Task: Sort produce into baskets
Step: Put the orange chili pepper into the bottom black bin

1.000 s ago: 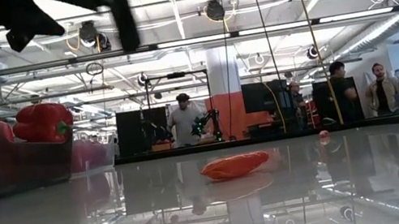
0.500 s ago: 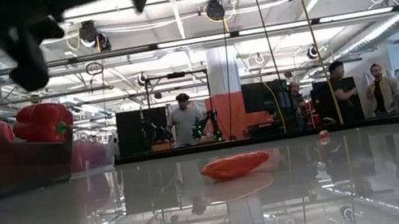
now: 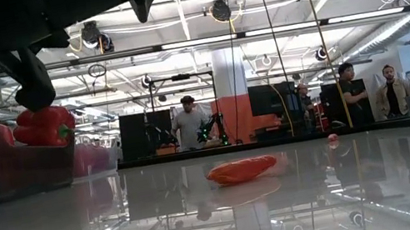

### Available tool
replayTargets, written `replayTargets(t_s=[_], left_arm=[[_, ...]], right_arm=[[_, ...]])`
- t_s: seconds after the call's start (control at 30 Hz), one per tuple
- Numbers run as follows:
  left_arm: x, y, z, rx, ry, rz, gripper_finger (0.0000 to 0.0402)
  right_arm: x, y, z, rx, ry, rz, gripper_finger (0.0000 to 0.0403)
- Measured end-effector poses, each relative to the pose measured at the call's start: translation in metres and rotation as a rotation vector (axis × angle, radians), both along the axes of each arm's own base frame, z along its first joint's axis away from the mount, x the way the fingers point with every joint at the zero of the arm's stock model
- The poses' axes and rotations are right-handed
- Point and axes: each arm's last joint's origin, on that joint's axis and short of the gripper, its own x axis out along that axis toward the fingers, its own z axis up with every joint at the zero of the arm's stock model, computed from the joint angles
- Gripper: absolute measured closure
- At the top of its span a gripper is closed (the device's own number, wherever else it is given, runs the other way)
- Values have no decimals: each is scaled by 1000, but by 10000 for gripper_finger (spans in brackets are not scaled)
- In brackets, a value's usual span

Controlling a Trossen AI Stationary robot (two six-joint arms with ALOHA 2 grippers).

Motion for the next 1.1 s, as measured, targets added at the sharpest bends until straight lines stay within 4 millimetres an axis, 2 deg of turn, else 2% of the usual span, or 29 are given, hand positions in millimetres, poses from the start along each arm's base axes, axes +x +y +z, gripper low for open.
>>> replayTargets(t_s=[0.27,0.33,0.5,0.7,0.9,1.1], left_arm=[[0,-1,0,-98,-10,-5,246],[0,-2,0,-120,-12,-29,246],[1,-4,1,-138,-19,-57,246],[8,-7,6,-154,-78,-88,246],[21,-11,8,-150,-120,-127,247],[36,-15,5,-153,-109,-156,247]], right_arm=[[-1,-1,6,3,-7,3,258],[-2,-1,14,3,-5,4,251],[-15,-5,48,-7,70,50,242],[-51,-18,84,-51,374,114,241],[-96,-49,117,-90,681,41,241],[-137,-103,139,-215,960,-239,240]])
